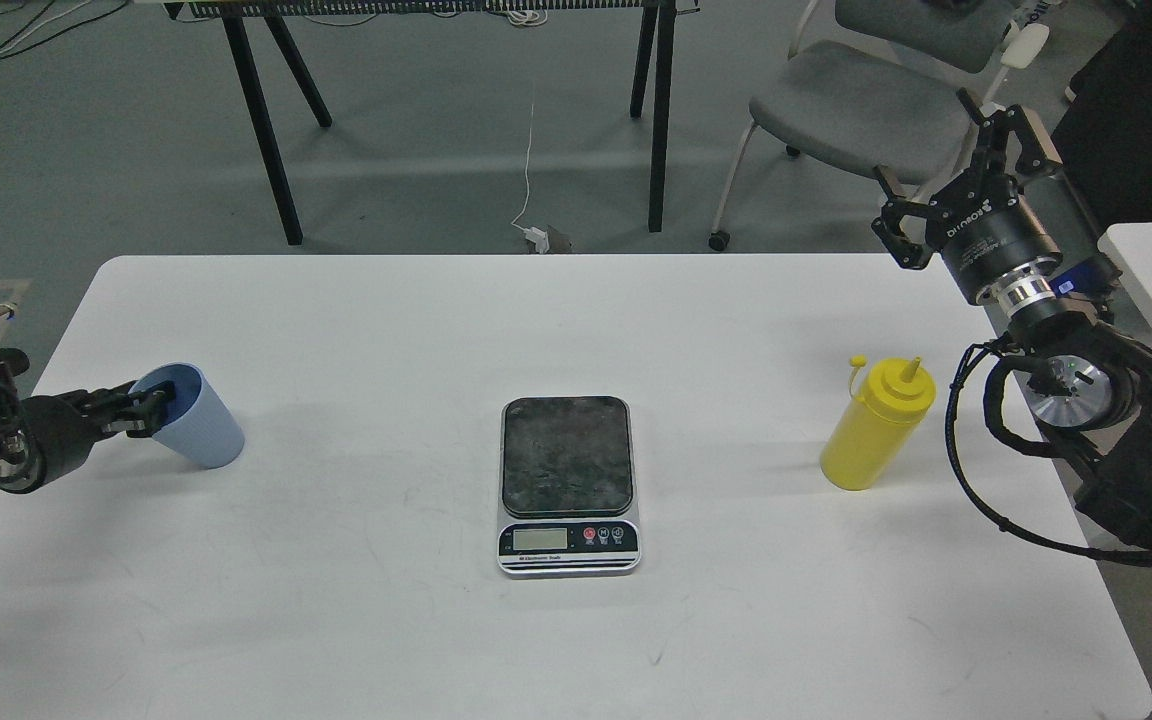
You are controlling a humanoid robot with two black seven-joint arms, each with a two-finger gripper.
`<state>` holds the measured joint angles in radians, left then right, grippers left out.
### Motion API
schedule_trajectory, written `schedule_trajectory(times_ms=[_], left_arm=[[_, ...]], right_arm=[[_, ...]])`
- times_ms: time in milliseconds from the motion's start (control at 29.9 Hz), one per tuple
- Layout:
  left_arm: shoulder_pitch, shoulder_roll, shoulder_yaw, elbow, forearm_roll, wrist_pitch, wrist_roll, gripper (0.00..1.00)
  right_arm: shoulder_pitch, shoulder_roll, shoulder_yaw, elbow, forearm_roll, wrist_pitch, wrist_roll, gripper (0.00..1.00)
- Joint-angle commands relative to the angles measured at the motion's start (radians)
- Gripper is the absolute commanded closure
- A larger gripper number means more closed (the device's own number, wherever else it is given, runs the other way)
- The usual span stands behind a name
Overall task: Pour seasoning into cup on scale with both arms
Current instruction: 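Grasp the blue cup with the left gripper, then lift the blue cup and carry it over the scale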
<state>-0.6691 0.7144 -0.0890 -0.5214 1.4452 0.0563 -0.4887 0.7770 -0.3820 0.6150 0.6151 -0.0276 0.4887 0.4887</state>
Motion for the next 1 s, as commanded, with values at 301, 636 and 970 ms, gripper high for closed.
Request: schedule_trajectory(times_ms=[301, 636, 970], left_arm=[[-0.035, 0.062, -0.001, -0.022, 0.008, -0.088, 0.0, 0.95], [-0.269, 0.201, -0.003, -0.337, 0.011, -0.344, 0.0, 0.96], [-0.524, 0.099, -0.005, -0.557, 0.319, -0.545, 0.0, 0.96]], right_arm=[[-0.001, 0.002, 0.0, 0.006, 0.0, 0.0, 0.0, 0.01], [0.001, 0.0, 0.002, 0.006, 0.001, 0.0, 0.0, 0.01], [0.001, -0.008, 0.006, 0.008, 0.001, 0.0, 0.0, 0.01]])
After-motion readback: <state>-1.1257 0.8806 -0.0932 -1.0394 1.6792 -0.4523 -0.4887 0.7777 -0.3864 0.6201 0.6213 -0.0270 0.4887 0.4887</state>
